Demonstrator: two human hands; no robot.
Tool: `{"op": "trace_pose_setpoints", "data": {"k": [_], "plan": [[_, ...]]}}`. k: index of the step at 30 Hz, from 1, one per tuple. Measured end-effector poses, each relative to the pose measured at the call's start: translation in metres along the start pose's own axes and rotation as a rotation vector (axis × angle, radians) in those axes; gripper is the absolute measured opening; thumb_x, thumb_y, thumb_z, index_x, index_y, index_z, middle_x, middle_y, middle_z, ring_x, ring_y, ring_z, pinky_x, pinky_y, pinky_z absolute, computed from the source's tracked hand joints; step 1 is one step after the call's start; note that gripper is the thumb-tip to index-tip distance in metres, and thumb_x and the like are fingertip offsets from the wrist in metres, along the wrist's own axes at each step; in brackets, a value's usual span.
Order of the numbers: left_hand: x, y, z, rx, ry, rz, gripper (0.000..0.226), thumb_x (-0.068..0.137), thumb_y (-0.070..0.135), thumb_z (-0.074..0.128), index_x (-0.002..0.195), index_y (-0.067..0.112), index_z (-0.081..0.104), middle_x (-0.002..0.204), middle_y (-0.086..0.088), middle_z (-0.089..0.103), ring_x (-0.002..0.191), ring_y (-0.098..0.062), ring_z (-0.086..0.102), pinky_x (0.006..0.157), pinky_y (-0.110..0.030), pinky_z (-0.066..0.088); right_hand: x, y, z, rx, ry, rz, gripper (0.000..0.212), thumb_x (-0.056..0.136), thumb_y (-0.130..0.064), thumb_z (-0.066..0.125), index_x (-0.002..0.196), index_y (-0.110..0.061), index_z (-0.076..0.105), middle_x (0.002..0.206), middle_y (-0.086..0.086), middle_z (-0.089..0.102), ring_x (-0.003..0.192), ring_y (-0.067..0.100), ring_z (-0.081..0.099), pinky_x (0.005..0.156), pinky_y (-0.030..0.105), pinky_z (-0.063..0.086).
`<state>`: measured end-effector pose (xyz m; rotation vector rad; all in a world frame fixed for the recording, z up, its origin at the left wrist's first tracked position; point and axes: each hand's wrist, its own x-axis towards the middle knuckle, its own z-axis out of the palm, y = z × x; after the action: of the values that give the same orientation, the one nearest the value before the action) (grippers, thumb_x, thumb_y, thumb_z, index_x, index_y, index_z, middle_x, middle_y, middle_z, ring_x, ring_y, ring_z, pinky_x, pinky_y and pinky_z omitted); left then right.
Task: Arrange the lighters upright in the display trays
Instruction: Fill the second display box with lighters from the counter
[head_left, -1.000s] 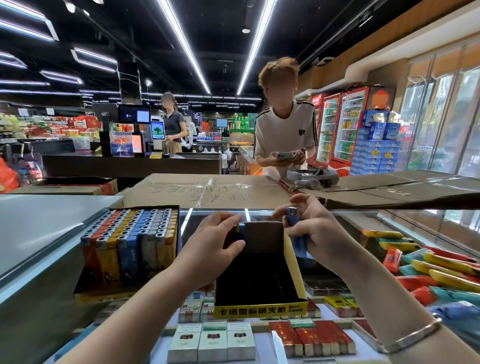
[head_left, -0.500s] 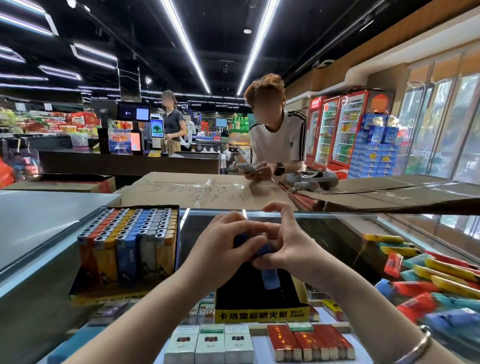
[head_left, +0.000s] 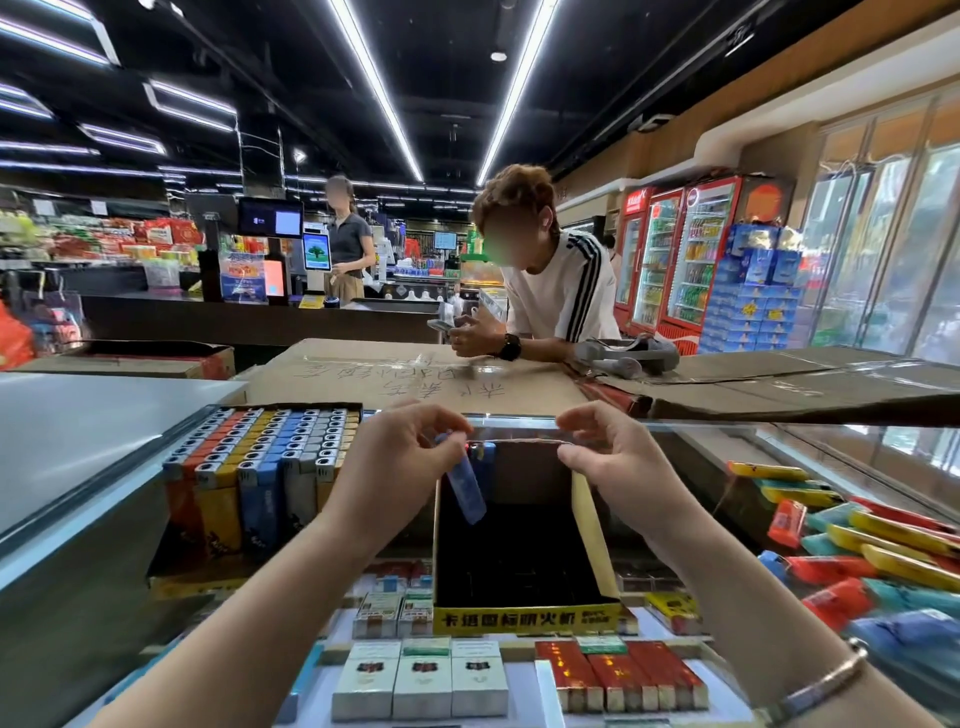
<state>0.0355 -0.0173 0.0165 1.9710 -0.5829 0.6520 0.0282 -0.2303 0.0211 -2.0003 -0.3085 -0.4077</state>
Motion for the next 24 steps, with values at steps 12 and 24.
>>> {"op": "trace_pose_setpoints", "data": {"k": [12,24], "plan": [[0.002,-0.007,0.0,-0.058,-0.231,-0.053,0.038,0.085,-0.005,0.056,0.094,0.031,0.063,0.081,0.007,0.064,0.046,0.005,0.05,0.042,-0.008,0.037,0.004,0.012,0.0,-0.061,-0.103,0.133,0.022,0.089,-0.012,0.058,0.099,-0.031,0.055,0.097,-0.007,0.053,0.089,0.005,0.052,0.06,0.011,0.038],[-0.001,-0.012,0.011,0.12,-0.073,0.097,0.031,0.082,0.007,0.066,0.108,0.024,0.065,0.098,0.015,0.064,0.093,0.001,0.061,0.083,-0.012,0.048,0.005,0.015,0.001,-0.052,-0.111,0.108,0.022,0.09,-0.012,0.058,0.099,-0.032,0.052,0.098,-0.004,0.054,0.089,0.008,0.054,0.059,0.01,0.039]]}}
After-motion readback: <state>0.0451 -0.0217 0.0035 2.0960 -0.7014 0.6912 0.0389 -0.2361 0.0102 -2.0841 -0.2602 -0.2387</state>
